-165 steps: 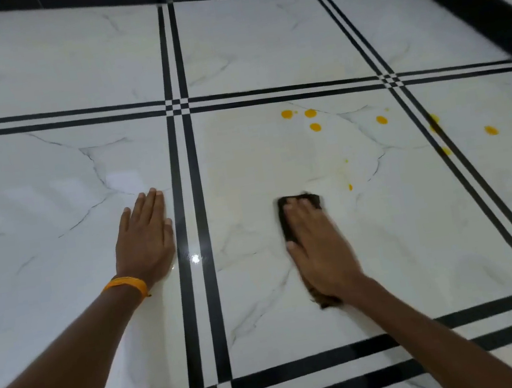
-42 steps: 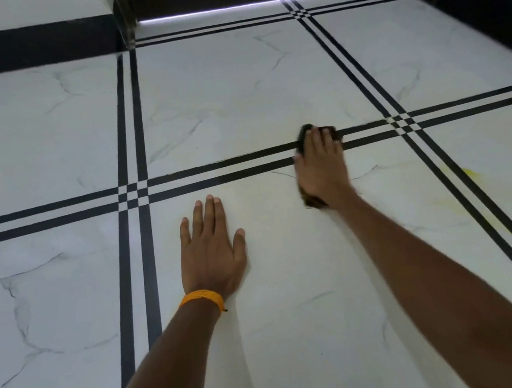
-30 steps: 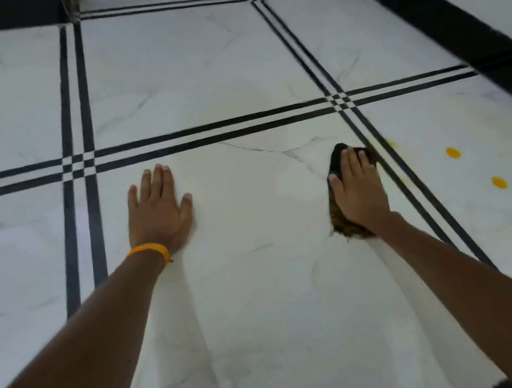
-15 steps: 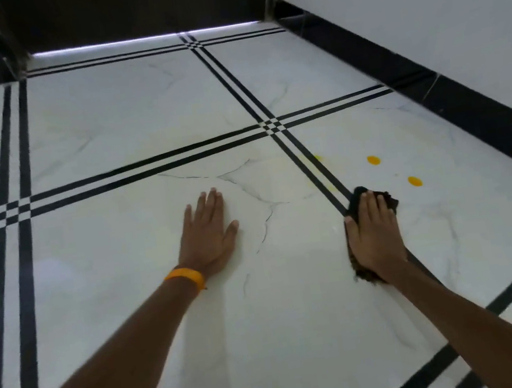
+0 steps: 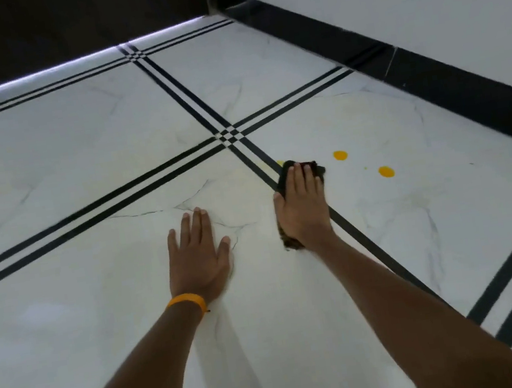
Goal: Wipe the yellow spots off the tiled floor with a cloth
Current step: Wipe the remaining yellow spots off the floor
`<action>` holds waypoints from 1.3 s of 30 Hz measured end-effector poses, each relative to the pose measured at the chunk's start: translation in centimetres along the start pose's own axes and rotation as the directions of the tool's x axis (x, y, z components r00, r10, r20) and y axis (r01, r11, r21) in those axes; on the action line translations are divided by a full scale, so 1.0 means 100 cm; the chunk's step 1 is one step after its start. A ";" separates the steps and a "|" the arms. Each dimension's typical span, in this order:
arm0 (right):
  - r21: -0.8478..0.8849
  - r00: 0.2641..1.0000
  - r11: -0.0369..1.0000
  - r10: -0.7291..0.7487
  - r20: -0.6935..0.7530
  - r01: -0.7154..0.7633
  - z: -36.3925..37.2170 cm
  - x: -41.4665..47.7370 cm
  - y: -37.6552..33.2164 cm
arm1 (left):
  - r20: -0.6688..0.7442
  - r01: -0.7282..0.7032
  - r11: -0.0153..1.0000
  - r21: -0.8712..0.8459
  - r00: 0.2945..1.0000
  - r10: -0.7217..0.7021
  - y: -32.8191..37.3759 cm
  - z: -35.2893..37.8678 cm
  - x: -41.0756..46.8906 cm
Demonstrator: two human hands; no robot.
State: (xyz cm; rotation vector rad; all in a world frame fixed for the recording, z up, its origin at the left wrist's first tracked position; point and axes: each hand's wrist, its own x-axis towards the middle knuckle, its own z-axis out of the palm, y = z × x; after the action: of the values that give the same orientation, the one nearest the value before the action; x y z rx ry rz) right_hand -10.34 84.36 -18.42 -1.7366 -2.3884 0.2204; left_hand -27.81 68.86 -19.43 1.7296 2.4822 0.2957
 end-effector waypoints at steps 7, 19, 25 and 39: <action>0.036 0.933 0.935 -0.354 0.065 0.352 -0.005 -0.078 0.037 | 0.001 -0.002 1.000 -0.010 1.000 0.002 0.000 0.006 -0.003; 0.032 0.912 0.912 -0.409 0.021 0.408 -0.008 -0.017 0.036 | -0.016 -0.009 0.999 -0.031 1.000 0.008 0.002 0.004 0.005; -0.058 0.997 0.997 -0.054 0.061 0.057 0.004 0.102 -0.027 | -0.012 -0.012 1.000 0.014 1.000 0.012 -0.011 0.007 0.006; -0.069 0.976 0.975 -0.208 0.071 0.213 0.019 0.105 -0.070 | 0.009 0.007 1.000 -0.019 1.000 -0.007 -0.002 0.008 0.006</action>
State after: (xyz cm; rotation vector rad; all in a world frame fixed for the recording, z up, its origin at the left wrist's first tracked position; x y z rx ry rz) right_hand -20.44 92.19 -18.05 -1.5111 -2.6360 0.1576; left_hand -28.09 69.47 -20.21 1.7108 2.4704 0.3091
